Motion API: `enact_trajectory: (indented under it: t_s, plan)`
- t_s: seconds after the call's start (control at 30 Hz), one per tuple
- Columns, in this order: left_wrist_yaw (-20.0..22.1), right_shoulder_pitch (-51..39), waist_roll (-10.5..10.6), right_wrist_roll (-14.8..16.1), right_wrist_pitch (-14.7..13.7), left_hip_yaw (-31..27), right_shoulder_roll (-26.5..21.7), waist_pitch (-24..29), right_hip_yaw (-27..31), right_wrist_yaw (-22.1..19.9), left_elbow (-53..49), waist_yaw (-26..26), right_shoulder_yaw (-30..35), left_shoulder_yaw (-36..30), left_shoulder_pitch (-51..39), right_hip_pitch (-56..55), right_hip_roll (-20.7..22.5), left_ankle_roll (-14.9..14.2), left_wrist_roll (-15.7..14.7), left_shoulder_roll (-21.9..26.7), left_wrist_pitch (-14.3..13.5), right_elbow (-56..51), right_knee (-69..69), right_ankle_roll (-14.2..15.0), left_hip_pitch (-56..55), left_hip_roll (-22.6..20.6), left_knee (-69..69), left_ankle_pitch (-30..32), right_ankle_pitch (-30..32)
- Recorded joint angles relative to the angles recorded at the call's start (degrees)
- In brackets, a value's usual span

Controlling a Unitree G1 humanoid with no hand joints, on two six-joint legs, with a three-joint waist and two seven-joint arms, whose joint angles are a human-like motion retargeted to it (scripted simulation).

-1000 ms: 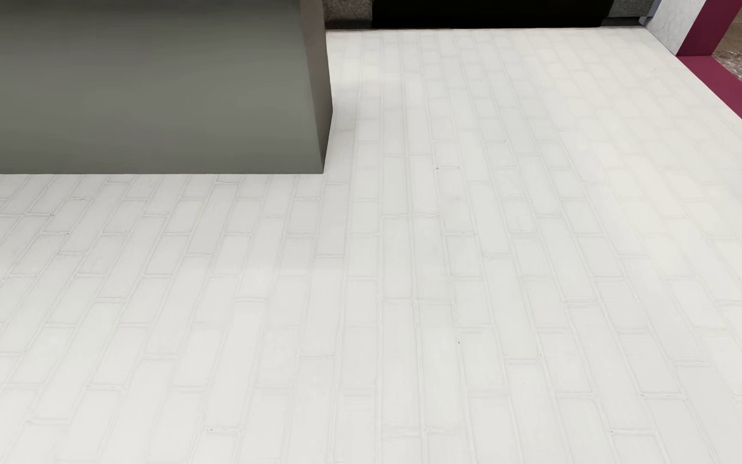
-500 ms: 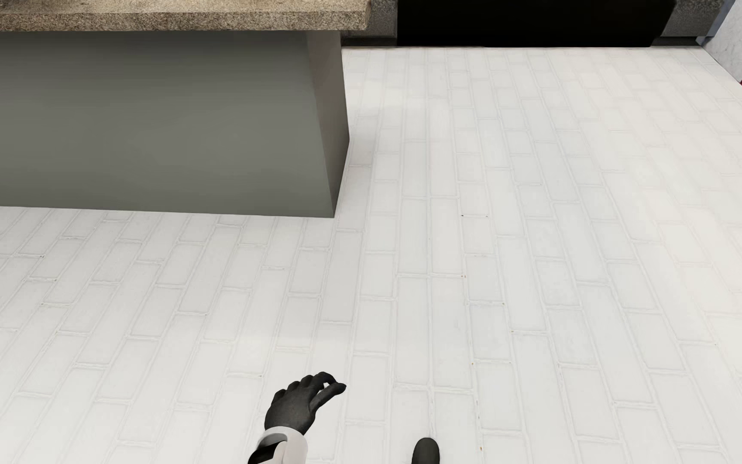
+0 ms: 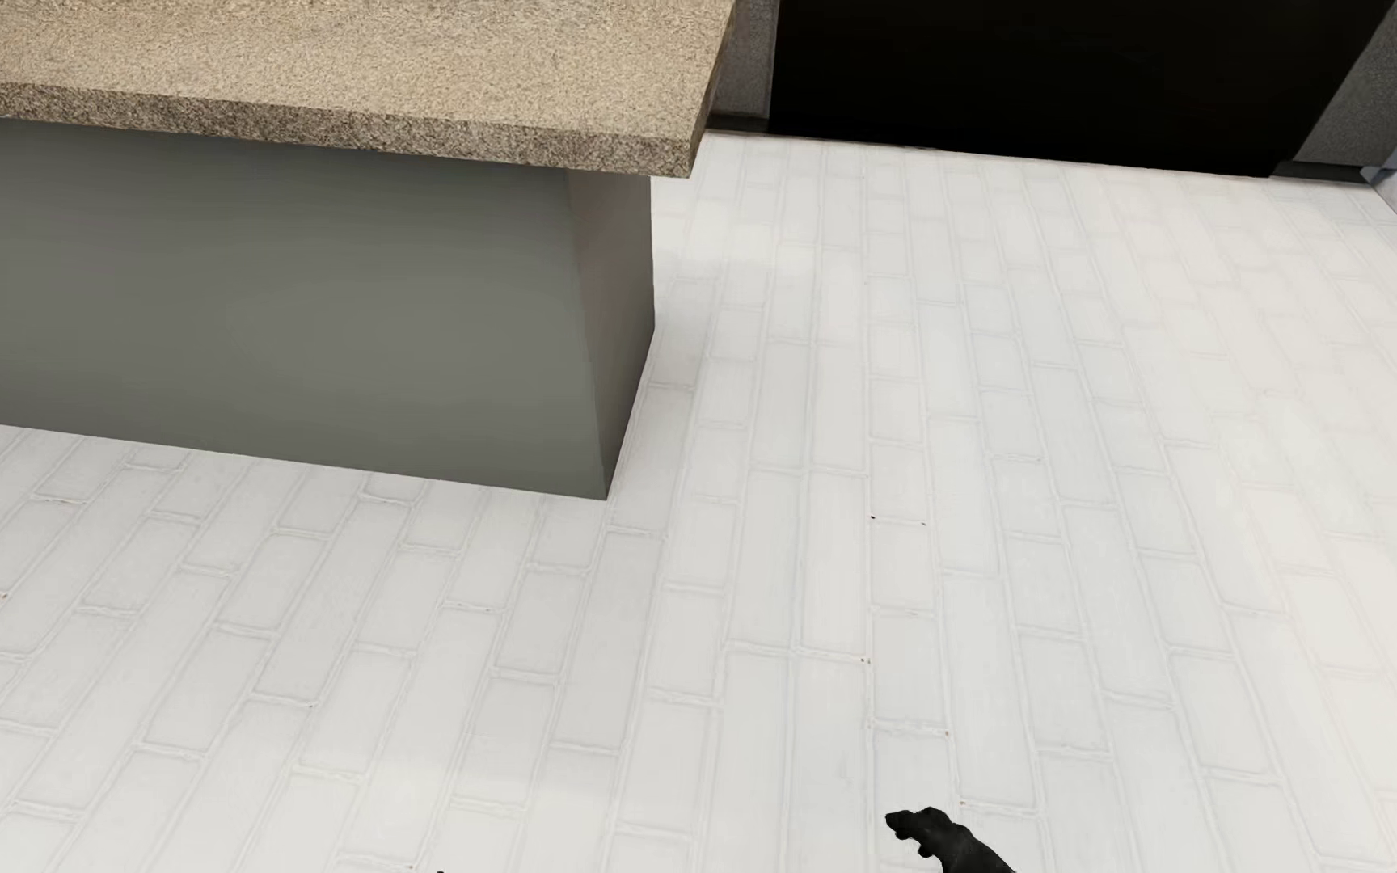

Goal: Head to the counter

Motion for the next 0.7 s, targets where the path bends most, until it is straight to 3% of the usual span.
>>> enact_trajectory:
  t_s: [0.03,0.07,0.1,0.13,0.27,0.37,0.43,0.57,0.7]
  plan:
    - [-0.1,-0.4,-0.1,0.1,-0.8,-2.4,-0.6,-0.1,1.5,0.4,-0.1,0.7,1.2,-0.2,0.4,1.5,0.3,-0.3,0.5,-0.3,-0.1,-0.9,-1.6,0.1,0.1,-2.0,-9.9,1.2,0.2]
    - [-0.2,-0.9,-0.4,0.3,-1.3,-8.4,-1.2,-0.2,3.2,0.8,0.1,1.5,2.4,-0.3,0.8,3.0,0.6,-0.8,1.0,-0.7,-0.2,-1.6,-2.9,0.3,0.9,-5.3,-18.8,6.9,0.5]
    - [-0.2,-1.2,-0.6,0.6,-1.4,-14.0,-1.4,-0.2,4.8,1.1,0.3,2.1,3.3,-0.2,1.3,4.3,1.0,-1.8,1.4,-1.0,-0.2,-1.9,-3.2,0.4,2.1,-7.6,-23.9,14.0,0.4]
    - [-0.3,-1.5,-0.7,0.8,-1.0,-15.4,-1.4,0.0,6.1,1.2,0.7,2.4,4.0,-0.2,1.7,5.4,1.3,-1.0,1.9,-1.3,-0.1,-1.8,-2.8,0.7,2.8,-8.0,-23.3,14.6,0.0]
    - [-3.5,-2.0,-1.7,1.5,2.4,-8.9,-0.3,-0.6,11.8,0.0,3.6,2.4,3.5,-0.6,2.0,8.7,0.7,1.9,3.5,-3.5,0.8,1.2,-2.3,4.6,8.6,-5.4,-26.0,12.1,3.3]
    - [-8.8,0.3,-2.6,1.8,1.9,-5.6,-0.6,-1.2,15.4,0.8,4.5,2.1,3.9,-3.8,-1.4,8.9,-0.8,3.1,6.7,-3.3,-0.8,1.8,-0.8,8.5,12.0,-5.6,-29.1,11.8,6.2]
    - [-7.9,1.9,-3.1,1.1,1.7,-4.4,-1.4,-1.3,16.4,2.0,2.8,2.3,6.0,-3.6,-3.7,9.5,-1.8,3.7,7.2,-3.0,-1.6,2.6,-0.2,10.2,13.3,-6.2,-29.4,10.8,7.0]
    - [-3.9,3.3,-4.1,-0.3,4.7,-3.2,-2.6,-1.9,18.0,4.8,-1.1,2.8,8.0,0.8,-6.8,11.2,-3.4,4.5,2.9,-5.0,-1.6,6.8,-0.4,12.3,15.3,-7.6,-29.7,8.9,8.4]
    - [-3.7,2.9,-4.8,0.0,4.6,-2.9,-2.9,-2.3,19.0,4.3,-2.1,2.9,7.6,-1.5,-8.9,11.0,-4.4,4.7,3.0,-5.3,-2.5,6.7,1.4,12.2,16.5,-8.6,-29.8,7.1,9.4]
